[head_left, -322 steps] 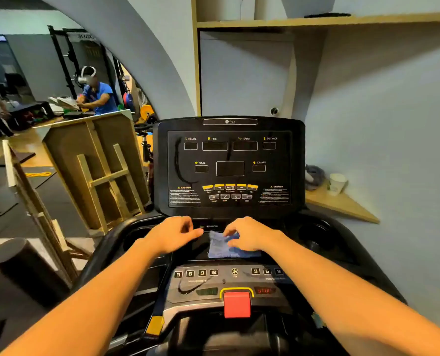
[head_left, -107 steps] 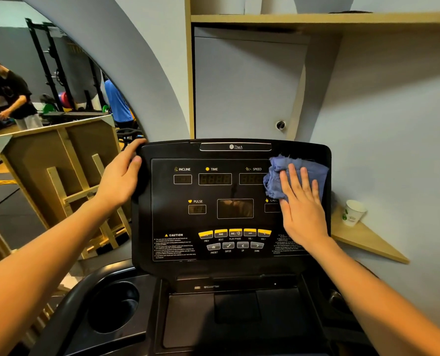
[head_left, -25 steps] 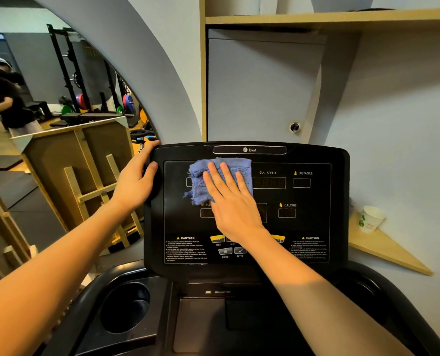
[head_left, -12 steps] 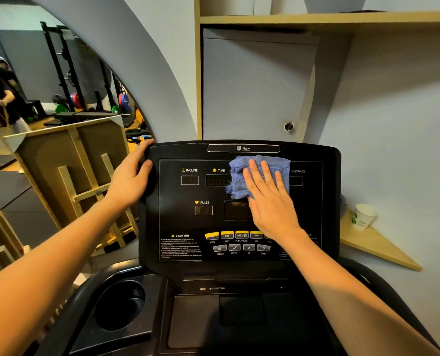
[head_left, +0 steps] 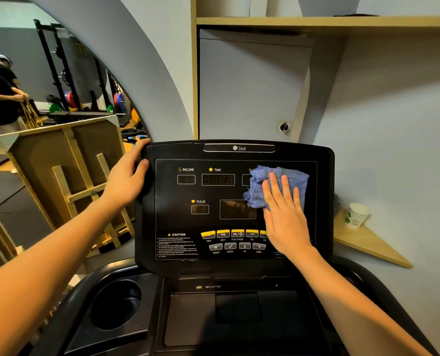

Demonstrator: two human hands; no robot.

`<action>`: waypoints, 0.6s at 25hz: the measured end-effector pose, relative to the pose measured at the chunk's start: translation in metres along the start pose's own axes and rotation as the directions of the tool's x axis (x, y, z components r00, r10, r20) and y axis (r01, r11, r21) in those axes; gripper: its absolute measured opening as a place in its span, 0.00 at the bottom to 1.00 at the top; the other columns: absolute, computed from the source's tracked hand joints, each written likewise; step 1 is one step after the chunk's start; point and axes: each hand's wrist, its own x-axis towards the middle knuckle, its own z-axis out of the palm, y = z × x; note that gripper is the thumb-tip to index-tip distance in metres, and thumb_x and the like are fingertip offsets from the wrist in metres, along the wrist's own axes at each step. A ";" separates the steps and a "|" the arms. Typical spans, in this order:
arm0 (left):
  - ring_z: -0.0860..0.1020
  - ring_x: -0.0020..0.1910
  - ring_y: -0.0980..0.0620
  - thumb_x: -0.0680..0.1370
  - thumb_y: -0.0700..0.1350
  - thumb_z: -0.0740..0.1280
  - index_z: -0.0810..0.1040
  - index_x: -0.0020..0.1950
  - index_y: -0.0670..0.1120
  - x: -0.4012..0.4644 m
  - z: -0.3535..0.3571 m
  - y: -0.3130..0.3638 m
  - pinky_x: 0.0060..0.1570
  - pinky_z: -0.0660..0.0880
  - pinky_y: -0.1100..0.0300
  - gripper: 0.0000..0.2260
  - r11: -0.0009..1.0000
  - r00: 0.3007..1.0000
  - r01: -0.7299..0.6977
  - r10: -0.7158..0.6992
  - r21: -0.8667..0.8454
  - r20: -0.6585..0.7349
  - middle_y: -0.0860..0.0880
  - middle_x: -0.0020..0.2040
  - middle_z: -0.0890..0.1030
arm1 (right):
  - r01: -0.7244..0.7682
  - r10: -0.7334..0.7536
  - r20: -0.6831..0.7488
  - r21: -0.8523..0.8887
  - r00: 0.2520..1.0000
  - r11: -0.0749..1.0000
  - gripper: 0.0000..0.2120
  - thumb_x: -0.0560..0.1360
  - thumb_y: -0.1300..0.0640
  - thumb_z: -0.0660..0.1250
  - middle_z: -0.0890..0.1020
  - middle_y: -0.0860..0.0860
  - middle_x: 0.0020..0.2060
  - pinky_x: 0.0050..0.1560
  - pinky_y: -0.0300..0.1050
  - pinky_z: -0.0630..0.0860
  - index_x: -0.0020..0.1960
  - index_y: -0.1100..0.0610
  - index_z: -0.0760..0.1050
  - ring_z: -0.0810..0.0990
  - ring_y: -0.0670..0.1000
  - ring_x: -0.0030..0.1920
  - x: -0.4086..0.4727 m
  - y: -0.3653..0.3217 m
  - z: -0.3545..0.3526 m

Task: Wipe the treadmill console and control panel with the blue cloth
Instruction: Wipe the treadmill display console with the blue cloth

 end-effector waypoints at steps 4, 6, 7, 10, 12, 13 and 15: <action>0.74 0.65 0.48 0.84 0.46 0.56 0.60 0.78 0.60 0.001 0.000 -0.003 0.64 0.71 0.47 0.22 1.000 1.000 -0.003 0.003 0.001 0.004 0.50 0.72 0.72 | 0.006 -0.006 0.035 -0.003 0.999 1.000 0.31 0.81 0.50 0.47 0.47 0.53 0.83 0.80 0.62 0.49 0.83 0.54 0.46 0.43 0.57 0.82 -0.025 0.004 0.009; 0.74 0.65 0.47 0.84 0.46 0.56 0.60 0.77 0.60 0.002 0.000 -0.004 0.64 0.71 0.46 0.22 1.000 1.000 -0.007 0.007 0.004 0.006 0.50 0.72 0.72 | 0.017 -0.016 0.044 -0.011 0.999 1.000 0.32 0.81 0.49 0.48 0.47 0.53 0.83 0.79 0.61 0.48 0.83 0.53 0.45 0.43 0.57 0.82 -0.040 0.004 0.015; 0.74 0.65 0.47 0.84 0.46 0.56 0.60 0.77 0.61 0.002 0.000 -0.005 0.64 0.72 0.46 0.22 1.000 1.000 -0.009 0.009 0.006 0.007 0.50 0.72 0.73 | 0.026 -0.025 0.047 -0.020 0.999 0.999 0.32 0.81 0.49 0.49 0.47 0.53 0.83 0.79 0.61 0.47 0.83 0.53 0.45 0.44 0.58 0.82 -0.048 0.004 0.018; 0.74 0.65 0.47 0.84 0.46 0.56 0.60 0.77 0.61 0.002 0.001 -0.006 0.63 0.70 0.51 0.22 1.000 1.000 -0.020 0.020 0.013 0.002 0.50 0.72 0.73 | 0.060 -0.057 0.050 -0.060 0.997 0.996 0.33 0.81 0.49 0.50 0.45 0.53 0.83 0.79 0.59 0.43 0.83 0.54 0.45 0.45 0.59 0.82 -0.072 0.002 0.026; 0.73 0.65 0.47 0.84 0.45 0.56 0.60 0.76 0.63 0.002 0.001 -0.005 0.62 0.67 0.54 0.22 1.000 1.000 -0.024 0.024 0.013 -0.006 0.50 0.72 0.73 | 0.080 -0.076 0.047 -0.087 0.996 0.993 0.32 0.81 0.48 0.49 0.44 0.53 0.83 0.80 0.57 0.40 0.83 0.54 0.45 0.44 0.59 0.82 -0.087 -0.001 0.030; 0.73 0.65 0.47 0.84 0.45 0.56 0.60 0.76 0.63 0.002 0.001 -0.005 0.62 0.67 0.54 0.22 1.000 1.000 -0.024 0.024 0.012 -0.007 0.50 0.72 0.73 | 0.091 -0.087 0.047 -0.089 0.995 0.992 0.32 0.82 0.48 0.48 0.43 0.53 0.82 0.80 0.57 0.39 0.83 0.55 0.46 0.44 0.59 0.82 -0.095 -0.002 0.033; 0.74 0.65 0.47 0.84 0.45 0.56 0.60 0.76 0.62 0.002 0.001 -0.005 0.62 0.67 0.54 0.22 1.000 1.000 -0.024 0.024 0.011 -0.006 0.50 0.72 0.73 | 0.110 -0.104 0.072 -0.085 0.992 0.990 0.31 0.82 0.48 0.49 0.45 0.54 0.82 0.80 0.57 0.39 0.83 0.56 0.49 0.44 0.60 0.82 -0.107 -0.003 0.039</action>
